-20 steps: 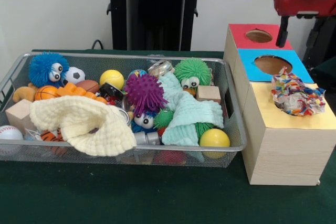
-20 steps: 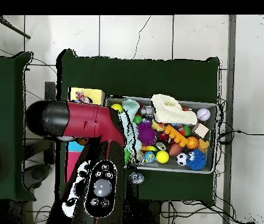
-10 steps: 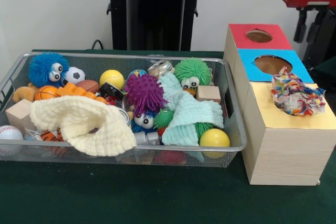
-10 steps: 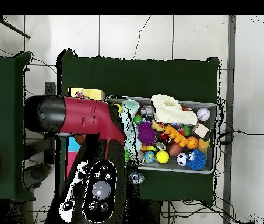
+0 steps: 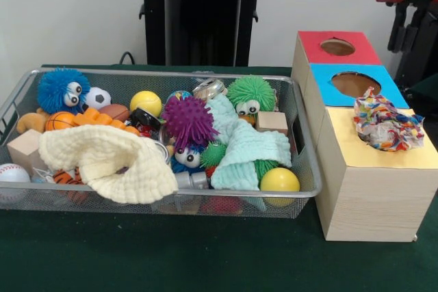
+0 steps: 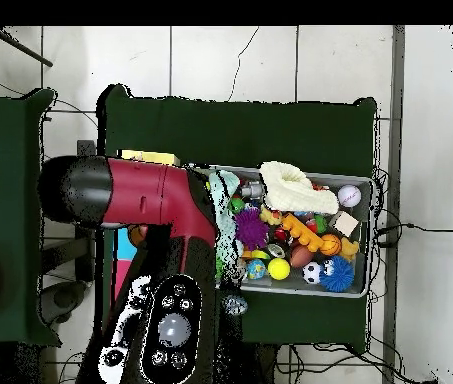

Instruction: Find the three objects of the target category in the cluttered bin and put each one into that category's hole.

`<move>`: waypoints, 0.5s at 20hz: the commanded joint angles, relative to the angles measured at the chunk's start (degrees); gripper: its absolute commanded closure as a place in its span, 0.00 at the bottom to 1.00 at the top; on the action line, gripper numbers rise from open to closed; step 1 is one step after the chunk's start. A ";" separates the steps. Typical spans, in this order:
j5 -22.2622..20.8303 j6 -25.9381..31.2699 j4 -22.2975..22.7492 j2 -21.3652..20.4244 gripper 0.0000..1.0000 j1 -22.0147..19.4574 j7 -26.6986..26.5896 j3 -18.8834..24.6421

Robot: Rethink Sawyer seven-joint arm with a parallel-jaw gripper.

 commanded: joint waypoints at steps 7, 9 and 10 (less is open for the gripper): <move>-3.62 -8.92 1.99 2.81 1.00 -0.54 11.21 0.15; -3.97 -10.71 2.94 3.25 1.00 -0.33 11.03 0.20; -4.09 -11.11 3.12 3.42 1.00 -0.25 11.02 0.19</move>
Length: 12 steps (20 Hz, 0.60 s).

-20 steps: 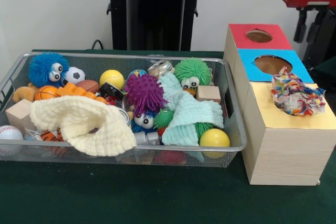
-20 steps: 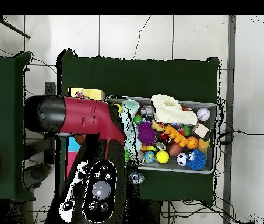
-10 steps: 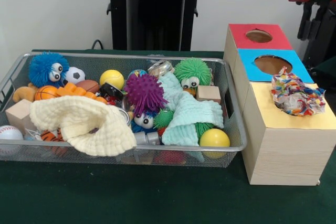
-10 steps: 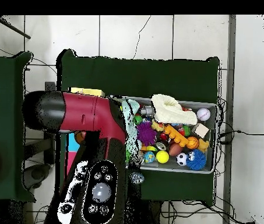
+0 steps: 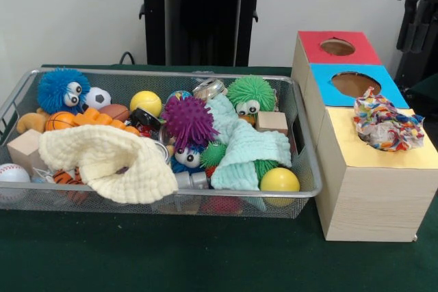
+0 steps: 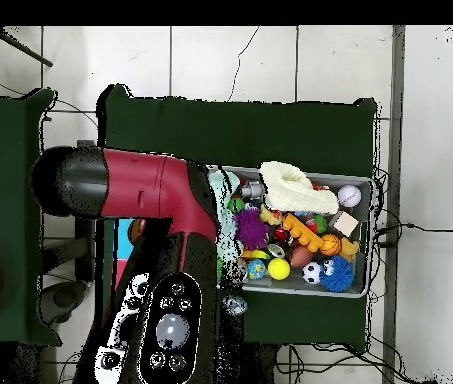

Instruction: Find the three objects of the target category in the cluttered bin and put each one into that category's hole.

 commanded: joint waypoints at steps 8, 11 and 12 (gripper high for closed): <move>-4.21 -11.51 6.47 4.38 1.00 -0.69 10.14 1.39; -4.47 -13.17 7.40 4.52 1.00 -0.78 9.66 1.51; -4.52 -13.71 7.67 4.63 1.00 -0.87 9.47 1.64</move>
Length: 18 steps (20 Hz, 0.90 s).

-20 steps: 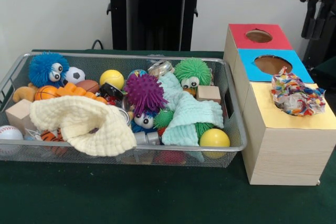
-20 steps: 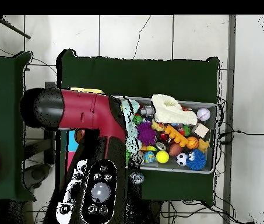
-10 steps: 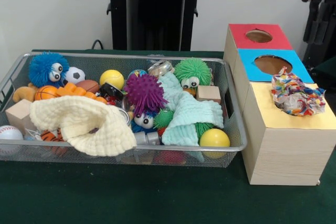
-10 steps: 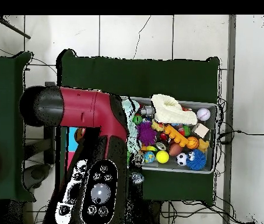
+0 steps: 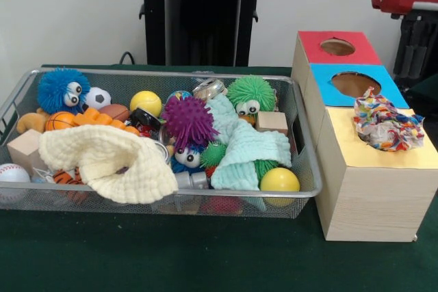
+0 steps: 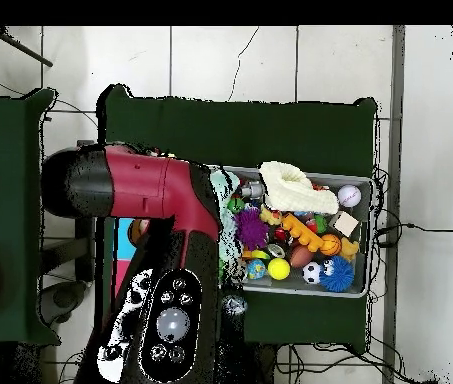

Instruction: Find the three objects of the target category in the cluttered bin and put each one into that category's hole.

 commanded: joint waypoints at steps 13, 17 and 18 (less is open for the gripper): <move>-3.90 -5.20 10.32 3.77 1.00 -2.63 5.81 3.96; -4.26 -5.64 10.65 3.86 1.00 -2.86 6.21 4.25; -4.38 -5.59 10.54 4.00 1.00 -2.79 6.44 4.21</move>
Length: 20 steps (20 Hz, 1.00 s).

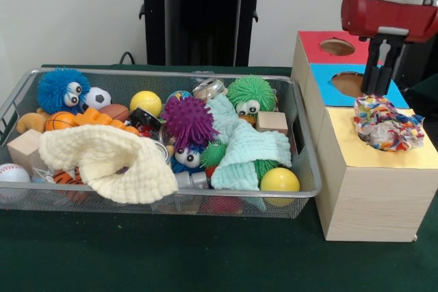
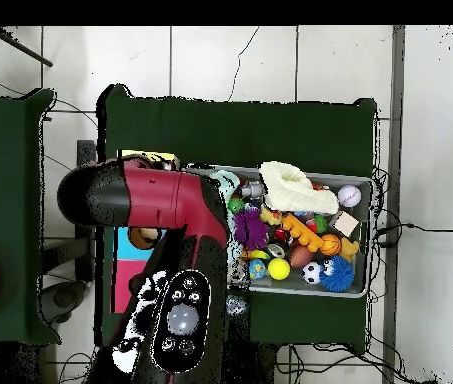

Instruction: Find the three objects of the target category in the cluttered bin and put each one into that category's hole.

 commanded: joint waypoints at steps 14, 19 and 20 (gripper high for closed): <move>1.98 6.32 4.60 2.29 1.00 -0.97 11.85 4.54; 2.85 7.67 4.22 2.07 1.00 -0.49 12.59 4.33; 3.09 7.51 4.36 2.08 1.00 -0.59 12.53 4.54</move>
